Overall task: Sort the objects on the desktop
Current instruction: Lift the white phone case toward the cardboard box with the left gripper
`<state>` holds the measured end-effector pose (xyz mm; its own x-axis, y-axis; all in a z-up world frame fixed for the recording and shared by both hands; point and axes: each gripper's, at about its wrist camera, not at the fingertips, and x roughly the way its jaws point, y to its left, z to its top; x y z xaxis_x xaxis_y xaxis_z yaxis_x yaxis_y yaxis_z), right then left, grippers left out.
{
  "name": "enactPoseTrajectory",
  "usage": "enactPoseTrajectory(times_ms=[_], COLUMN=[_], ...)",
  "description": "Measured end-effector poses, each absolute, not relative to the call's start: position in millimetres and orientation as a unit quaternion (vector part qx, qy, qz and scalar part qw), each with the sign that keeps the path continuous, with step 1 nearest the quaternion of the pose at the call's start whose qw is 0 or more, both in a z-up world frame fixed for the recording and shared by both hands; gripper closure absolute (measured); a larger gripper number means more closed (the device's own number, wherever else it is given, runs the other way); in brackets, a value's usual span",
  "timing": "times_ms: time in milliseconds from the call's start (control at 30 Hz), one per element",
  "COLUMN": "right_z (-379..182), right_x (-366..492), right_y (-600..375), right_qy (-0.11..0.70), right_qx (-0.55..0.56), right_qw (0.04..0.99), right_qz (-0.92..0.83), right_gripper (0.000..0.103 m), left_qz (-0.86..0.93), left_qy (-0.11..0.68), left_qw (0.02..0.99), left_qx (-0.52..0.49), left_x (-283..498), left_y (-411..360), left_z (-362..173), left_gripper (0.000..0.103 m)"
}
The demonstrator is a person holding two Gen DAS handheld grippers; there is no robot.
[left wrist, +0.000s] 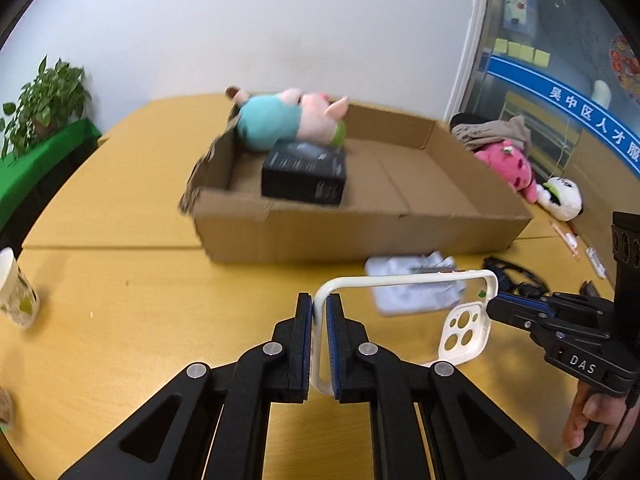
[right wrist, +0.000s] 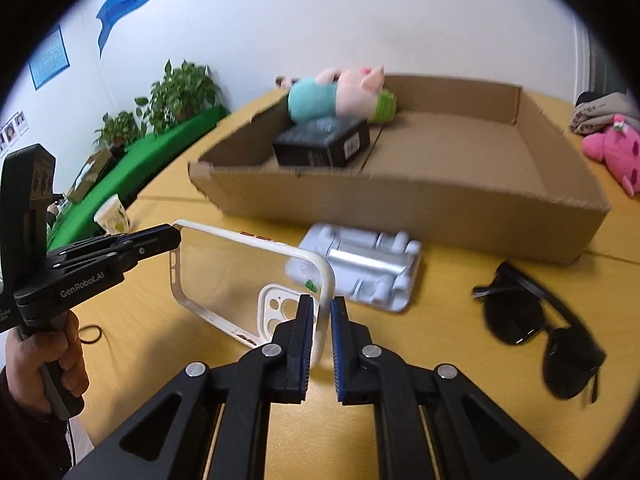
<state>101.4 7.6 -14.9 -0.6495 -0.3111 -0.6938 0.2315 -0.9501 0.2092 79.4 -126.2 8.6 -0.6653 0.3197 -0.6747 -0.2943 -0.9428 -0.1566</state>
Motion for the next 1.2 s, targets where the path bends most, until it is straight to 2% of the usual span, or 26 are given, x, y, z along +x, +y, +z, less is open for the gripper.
enactPoseTrajectory(times_ms=[467, 1200], right_z=[35.9, 96.4], right_x=[101.3, 76.0], right_y=[37.8, 87.1], right_qy=[-0.053, -0.039], right_qx=[0.318, 0.263], right_qw=[0.122, 0.079], right_qz=[-0.939, -0.961], right_gripper=[0.095, 0.095], left_qz=[0.93, 0.933], left_qy=[-0.014, -0.017], left_qw=[0.197, 0.234], left_qx=[-0.311, -0.274], left_x=[75.0, 38.6], left_y=[-96.3, -46.0], left_z=[58.6, 118.1], left_gripper=[0.097, 0.097])
